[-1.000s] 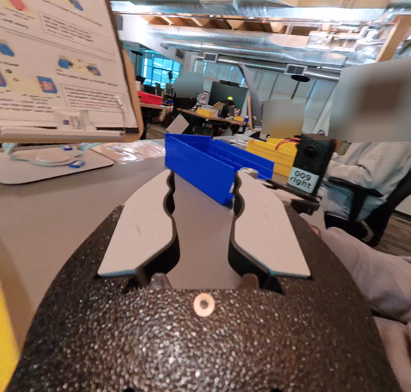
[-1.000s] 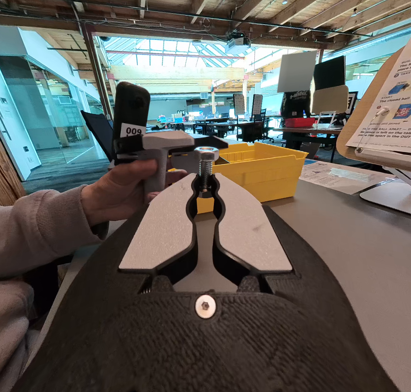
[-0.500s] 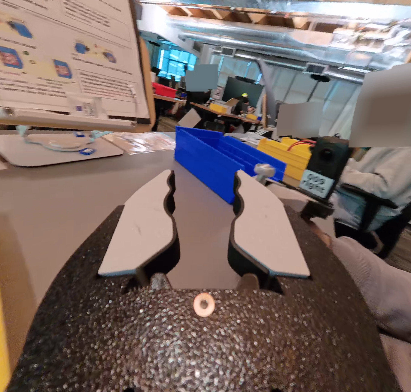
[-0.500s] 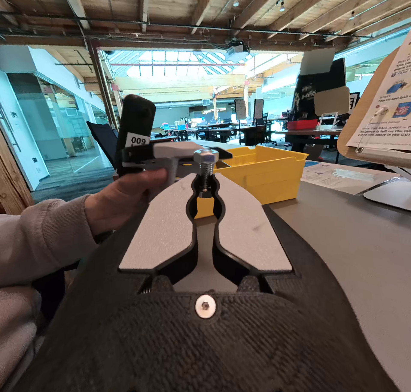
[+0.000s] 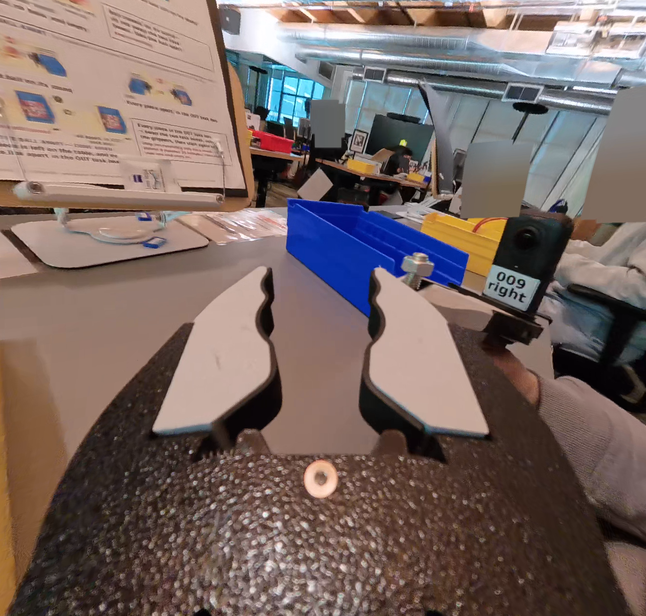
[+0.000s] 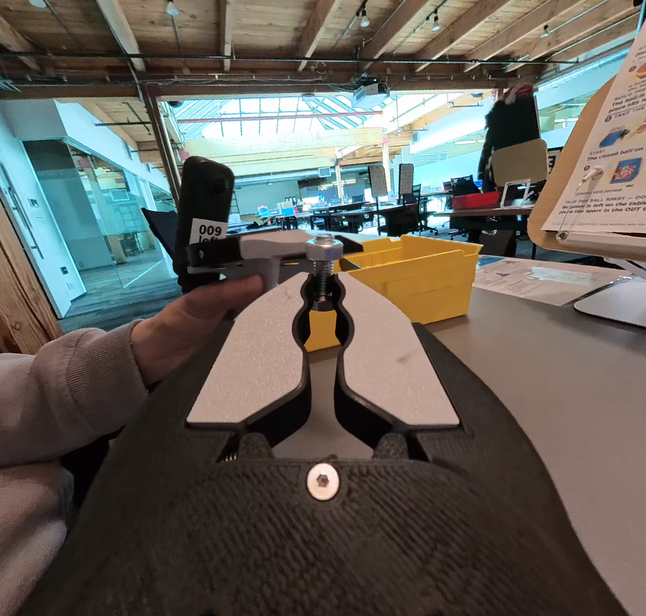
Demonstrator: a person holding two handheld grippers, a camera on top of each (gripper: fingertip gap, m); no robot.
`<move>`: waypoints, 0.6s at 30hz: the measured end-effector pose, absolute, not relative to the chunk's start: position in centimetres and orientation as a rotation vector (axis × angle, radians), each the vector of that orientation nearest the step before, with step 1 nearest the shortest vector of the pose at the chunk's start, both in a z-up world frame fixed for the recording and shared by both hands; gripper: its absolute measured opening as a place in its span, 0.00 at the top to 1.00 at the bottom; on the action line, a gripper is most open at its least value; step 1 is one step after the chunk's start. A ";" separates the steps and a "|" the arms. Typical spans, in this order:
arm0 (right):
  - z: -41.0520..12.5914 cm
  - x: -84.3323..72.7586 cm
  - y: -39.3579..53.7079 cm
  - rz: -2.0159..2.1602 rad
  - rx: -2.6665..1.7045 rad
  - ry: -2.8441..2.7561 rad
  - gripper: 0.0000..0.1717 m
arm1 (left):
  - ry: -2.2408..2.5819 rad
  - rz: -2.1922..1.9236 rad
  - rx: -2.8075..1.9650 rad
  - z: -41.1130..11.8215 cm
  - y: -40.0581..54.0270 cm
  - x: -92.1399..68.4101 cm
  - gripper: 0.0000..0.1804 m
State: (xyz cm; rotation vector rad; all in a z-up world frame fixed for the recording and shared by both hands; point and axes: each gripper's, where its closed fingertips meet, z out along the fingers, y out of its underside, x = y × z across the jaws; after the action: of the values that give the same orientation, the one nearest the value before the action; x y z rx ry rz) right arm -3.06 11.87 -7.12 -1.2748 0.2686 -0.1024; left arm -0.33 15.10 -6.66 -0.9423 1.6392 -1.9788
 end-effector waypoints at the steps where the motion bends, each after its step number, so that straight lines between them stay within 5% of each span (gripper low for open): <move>1: -7.3 -2.9 11.9 -0.104 -1.282 0.278 0.95 | 1.630 -2.014 -0.921 -6.2 15.1 -0.7 0.71; 12: -6.5 -1.6 10.7 -0.132 -1.336 0.400 0.95 | 1.659 -2.056 -0.860 -5.5 15.4 -2.7 0.69; 18: -5.1 2.5 0.6 -0.568 -1.691 0.649 0.95 | 1.654 -1.980 -0.850 -4.8 18.3 -4.2 0.69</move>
State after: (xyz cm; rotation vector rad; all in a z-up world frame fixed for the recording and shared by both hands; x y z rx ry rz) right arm 2.48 0.56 -5.10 -1.6913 0.6495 -0.5676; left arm -4.19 18.35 -4.78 -0.8499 1.6544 -1.9803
